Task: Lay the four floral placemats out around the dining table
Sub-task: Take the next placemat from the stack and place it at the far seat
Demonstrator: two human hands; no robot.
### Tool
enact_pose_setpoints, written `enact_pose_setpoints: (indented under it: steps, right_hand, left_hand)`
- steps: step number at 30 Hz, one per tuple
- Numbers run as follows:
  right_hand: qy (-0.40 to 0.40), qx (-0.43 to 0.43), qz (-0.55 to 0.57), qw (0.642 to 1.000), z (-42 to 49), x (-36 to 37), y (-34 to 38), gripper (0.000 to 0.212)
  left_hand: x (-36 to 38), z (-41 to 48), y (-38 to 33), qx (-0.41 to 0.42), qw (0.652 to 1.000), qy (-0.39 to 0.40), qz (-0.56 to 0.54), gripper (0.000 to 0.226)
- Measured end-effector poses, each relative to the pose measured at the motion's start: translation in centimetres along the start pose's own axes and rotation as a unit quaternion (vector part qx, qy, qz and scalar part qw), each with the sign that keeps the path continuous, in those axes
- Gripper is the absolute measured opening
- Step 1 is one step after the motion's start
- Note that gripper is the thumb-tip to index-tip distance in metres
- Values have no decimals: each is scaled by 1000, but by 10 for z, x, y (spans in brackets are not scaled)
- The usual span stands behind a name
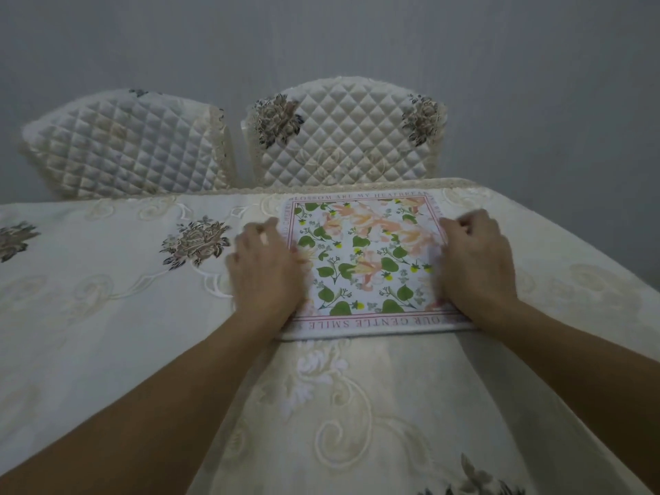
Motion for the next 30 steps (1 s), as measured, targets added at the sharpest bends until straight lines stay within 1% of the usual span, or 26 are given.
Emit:
enact_pose_setpoints:
  steps: [1,2,3,5,6,7,9,10,12,14,16,19,22,25,26,28,30]
  right_hand:
    - [10,-72,-14,997,0,7,19,31]
    - [36,-124,-4,992,2,18,38,35]
    - [71,-162,23,984,4,29,55,39]
    - [153,-217,63,962,6,52,80,47]
    - [193,-220,71,954,7,64,83,50]
    - [225,-210,61,950,9,73,81,53]
    - [272,-169,-6,947,13,83,61,60]
    - [285,-153,-40,945,12,83,48,68]
    - [290,-123,-76,946,11,75,21,84]
    - [289,-94,-76,950,10,65,-2,91]
    - [305,-61,-68,948,5,59,-21,90]
    - [335,-54,-91,936,-2,48,-31,90]
    - [330,-43,-107,937,-14,27,-37,92]
    - [262,-43,-71,962,-39,-4,-30,88]
    - [246,-42,-48,967,-50,-15,-24,83]
    - [229,-34,-7,973,-73,-38,-14,68]
    - [231,-25,8,973,-94,-63,-4,61]
  left_hand:
    - [2,-1,-21,49,999,1,-11,57]
    - [9,0,-42,99,995,8,-32,60]
    - [17,1,-62,141,988,33,-54,61]
    - [42,2,-88,204,969,116,-71,60]
    - [53,2,-91,218,963,149,-56,60]
    - [64,4,-86,214,960,177,-28,60]
    - [75,6,-74,202,957,209,24,62]
    - [76,6,-68,199,954,219,40,64]
    - [75,7,-56,196,951,233,63,71]
    - [69,11,-38,178,953,231,79,76]
    - [63,13,-20,140,959,231,83,80]
    - [48,7,5,76,966,233,82,84]
    - [29,-9,24,42,965,244,80,85]
    - [4,-40,39,17,966,258,22,80]
    - [-6,-52,41,18,967,252,7,77]
    - [-28,-74,45,21,973,231,-6,73]
    - [-53,-93,45,31,978,208,-3,73]
Point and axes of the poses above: each hand's wrist, its own z-axis towards the middle knuckle, its own x-axis out of the palm, y = z × x, the point moved 7 cm from there along z, towards the middle knuckle, and after that the axes turned 2 degrees about y, right-handed, at the moved point
